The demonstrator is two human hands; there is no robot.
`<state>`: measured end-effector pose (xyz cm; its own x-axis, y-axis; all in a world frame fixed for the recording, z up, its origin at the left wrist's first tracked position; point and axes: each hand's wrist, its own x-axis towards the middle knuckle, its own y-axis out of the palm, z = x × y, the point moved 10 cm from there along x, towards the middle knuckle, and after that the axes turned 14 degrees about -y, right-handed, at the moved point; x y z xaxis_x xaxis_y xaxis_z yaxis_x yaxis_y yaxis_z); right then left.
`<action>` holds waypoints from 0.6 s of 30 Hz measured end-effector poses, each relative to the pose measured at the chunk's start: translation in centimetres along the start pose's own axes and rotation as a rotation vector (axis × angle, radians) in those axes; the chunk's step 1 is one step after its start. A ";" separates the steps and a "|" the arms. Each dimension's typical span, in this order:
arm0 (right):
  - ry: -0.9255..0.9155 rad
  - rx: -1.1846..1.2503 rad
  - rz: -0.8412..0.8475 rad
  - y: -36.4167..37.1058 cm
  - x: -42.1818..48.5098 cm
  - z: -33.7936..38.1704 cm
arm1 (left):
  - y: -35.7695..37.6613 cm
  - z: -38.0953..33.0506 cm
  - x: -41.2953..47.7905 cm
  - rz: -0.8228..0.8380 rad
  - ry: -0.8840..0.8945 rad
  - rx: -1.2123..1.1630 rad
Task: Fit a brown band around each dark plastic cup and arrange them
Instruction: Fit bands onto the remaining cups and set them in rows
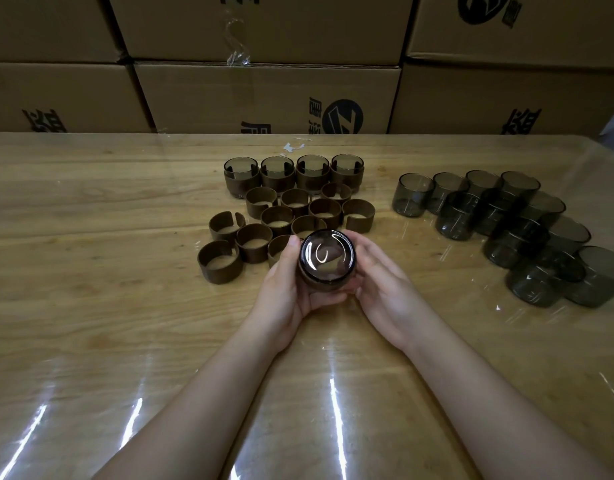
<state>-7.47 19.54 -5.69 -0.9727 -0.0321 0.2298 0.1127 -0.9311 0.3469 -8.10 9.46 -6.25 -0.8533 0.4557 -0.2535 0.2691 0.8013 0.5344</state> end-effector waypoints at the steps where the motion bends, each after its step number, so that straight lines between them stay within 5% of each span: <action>1: -0.003 0.021 -0.004 0.1 0.0 0.0 | -0.2 0.1 0.1 -0.004 -0.005 -0.013; 6: -0.017 0.064 -0.084 -0.2 0.0 -0.2 | -0.6 0.3 0.5 -0.059 -0.005 0.030; 14: -0.117 -0.107 -0.177 -2.5 -0.4 2.1 | 0.8 0.1 -0.6 -0.165 0.139 0.654; 18: -0.143 -0.080 -0.206 -2.6 -0.1 2.1 | 0.6 -0.2 -0.7 -0.092 0.101 0.433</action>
<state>-7.21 22.76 -4.72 -0.9345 0.2069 0.2897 -0.1064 -0.9388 0.3276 -7.41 9.52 -5.57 -0.9160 0.3518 -0.1928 0.3336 0.9349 0.1211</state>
